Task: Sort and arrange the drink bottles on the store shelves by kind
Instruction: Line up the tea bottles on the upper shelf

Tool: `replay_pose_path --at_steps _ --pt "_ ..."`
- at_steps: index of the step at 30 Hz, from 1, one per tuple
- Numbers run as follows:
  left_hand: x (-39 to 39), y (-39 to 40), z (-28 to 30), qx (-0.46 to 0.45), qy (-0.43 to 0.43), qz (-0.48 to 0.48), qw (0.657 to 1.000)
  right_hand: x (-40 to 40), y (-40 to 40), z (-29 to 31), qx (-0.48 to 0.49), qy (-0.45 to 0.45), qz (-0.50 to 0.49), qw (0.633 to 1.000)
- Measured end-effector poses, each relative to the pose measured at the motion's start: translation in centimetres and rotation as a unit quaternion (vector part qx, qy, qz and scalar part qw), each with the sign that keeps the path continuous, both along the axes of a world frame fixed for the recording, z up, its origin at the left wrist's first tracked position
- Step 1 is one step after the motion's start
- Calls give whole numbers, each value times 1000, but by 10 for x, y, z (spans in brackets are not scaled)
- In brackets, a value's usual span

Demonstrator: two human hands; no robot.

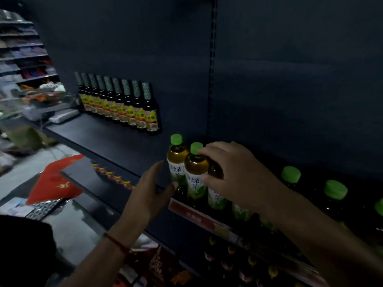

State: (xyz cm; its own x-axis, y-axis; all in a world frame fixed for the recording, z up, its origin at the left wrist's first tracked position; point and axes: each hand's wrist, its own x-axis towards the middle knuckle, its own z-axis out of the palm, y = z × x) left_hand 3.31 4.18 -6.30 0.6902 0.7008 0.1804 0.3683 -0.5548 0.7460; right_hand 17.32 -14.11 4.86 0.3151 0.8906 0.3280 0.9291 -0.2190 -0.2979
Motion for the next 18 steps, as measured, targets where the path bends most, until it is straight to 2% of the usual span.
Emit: replay_pose_path --at_steps 4,6,18 --pt "17 33 -14 -78 -50 -74 993 -3 29 -5 -42 -17 -57 997" --pt "24 44 -20 -108 -48 -125 985 -6 39 -9 -57 -20 -90 994" --pt "50 90 -41 -154 -39 -255 954 -19 77 -12 -85 7 -245 966"
